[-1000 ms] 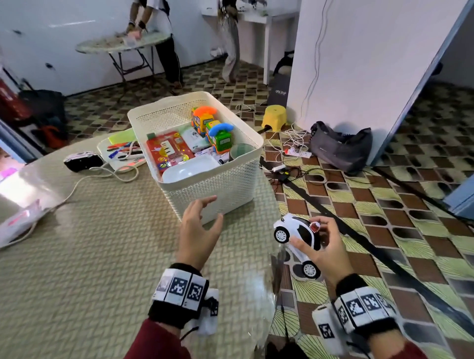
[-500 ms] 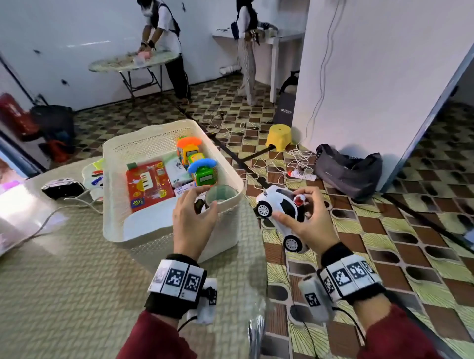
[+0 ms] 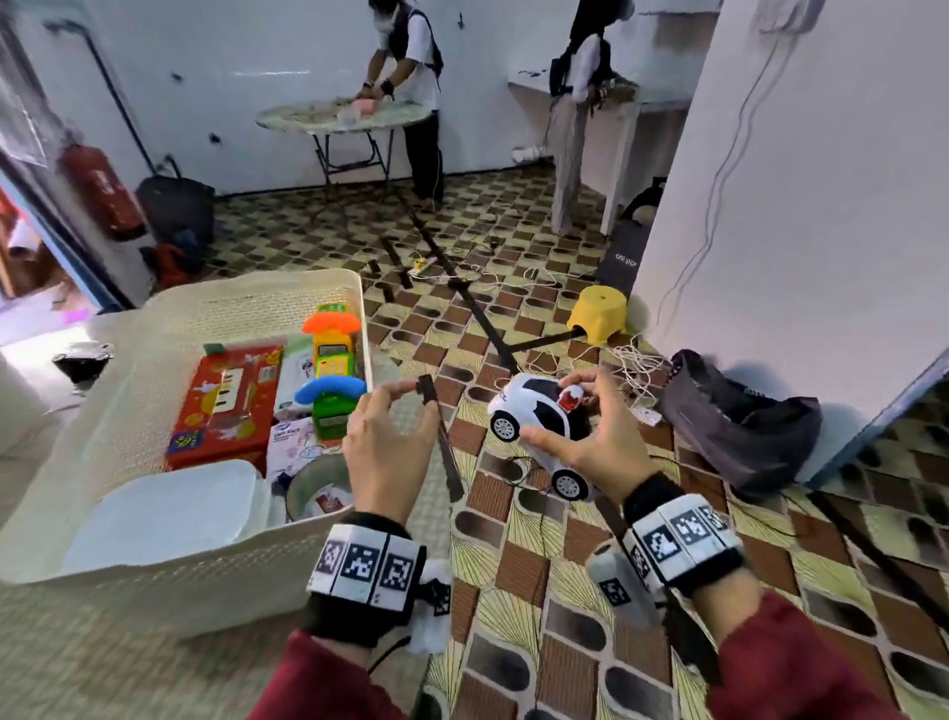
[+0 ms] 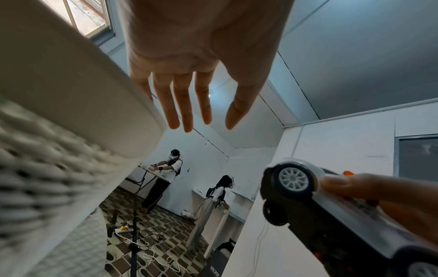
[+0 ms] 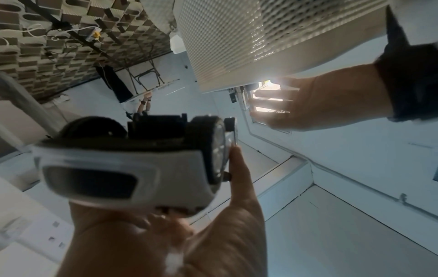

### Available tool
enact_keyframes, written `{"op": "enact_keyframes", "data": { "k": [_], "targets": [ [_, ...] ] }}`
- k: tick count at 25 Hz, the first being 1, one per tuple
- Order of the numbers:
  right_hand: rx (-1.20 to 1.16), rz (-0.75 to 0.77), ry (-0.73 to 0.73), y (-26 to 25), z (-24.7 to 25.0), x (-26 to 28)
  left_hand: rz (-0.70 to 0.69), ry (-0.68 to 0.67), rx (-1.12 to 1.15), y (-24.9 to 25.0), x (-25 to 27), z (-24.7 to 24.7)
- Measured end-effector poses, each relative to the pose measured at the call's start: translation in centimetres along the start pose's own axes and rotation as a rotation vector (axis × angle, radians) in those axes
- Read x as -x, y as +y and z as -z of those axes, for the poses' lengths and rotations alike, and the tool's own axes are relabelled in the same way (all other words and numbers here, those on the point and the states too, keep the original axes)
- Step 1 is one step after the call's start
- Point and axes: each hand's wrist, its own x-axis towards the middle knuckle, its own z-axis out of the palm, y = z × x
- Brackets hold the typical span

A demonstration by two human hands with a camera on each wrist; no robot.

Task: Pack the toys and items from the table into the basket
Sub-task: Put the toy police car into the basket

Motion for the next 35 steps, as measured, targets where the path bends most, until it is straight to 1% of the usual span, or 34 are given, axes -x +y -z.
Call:
{"op": "enact_keyframes", "data": {
  "k": [5,9,12,16,18,20,23,27,30,32,35],
  "targets": [
    [-0.061,0.054,-0.068,2.2,-0.9,-6.7,0.114,0.141,-0.2,0.8,-2.3,-2.6],
    [-0.103,0.078,-0.194,3.2,-3.3,-13.5,0.199,0.182,-0.363,0.3,-6.4,-5.2],
    [-0.104,0.145,-0.289,2.8,-5.2,-19.5,0.273,0.252,-0.44,-0.1,-10.7,-6.8],
    [-0.155,0.217,-0.385,2.0,-7.5,-26.0,0.367,0.336,-0.554,-0.5,-14.7,-8.1],
    [-0.212,0.21,-0.447,1.7,-8.7,-28.5,0.403,0.357,-0.591,-0.9,-16.5,-8.5],
    [-0.221,0.241,-0.516,1.3,-10.1,-30.7,0.424,0.394,-0.539,-1.4,-18.1,-8.6],
    [-0.214,0.335,-0.583,0.8,-12.3,-33.8,0.455,0.458,-0.442,-1.9,-19.5,-8.3],
    [-0.228,0.439,-0.727,-0.1,-15.6,-38.7,0.471,0.554,-0.39,-2.5,-19.8,-8.2],
    [-0.252,0.553,-0.806,-1.0,-18.2,-41.8,0.517,0.563,-0.277,-2.7,-19.7,-7.8],
    [-0.265,0.645,-0.892,-2.0,-19.7,-43.8,0.549,0.591,-0.19,-2.9,-19.8,-7.6],
    [-0.235,0.776,-1.076,-3.7,-21.6,-46.2,0.591,0.635,-0.125,-2.5,-19.9,-8.0]
  ]
}}
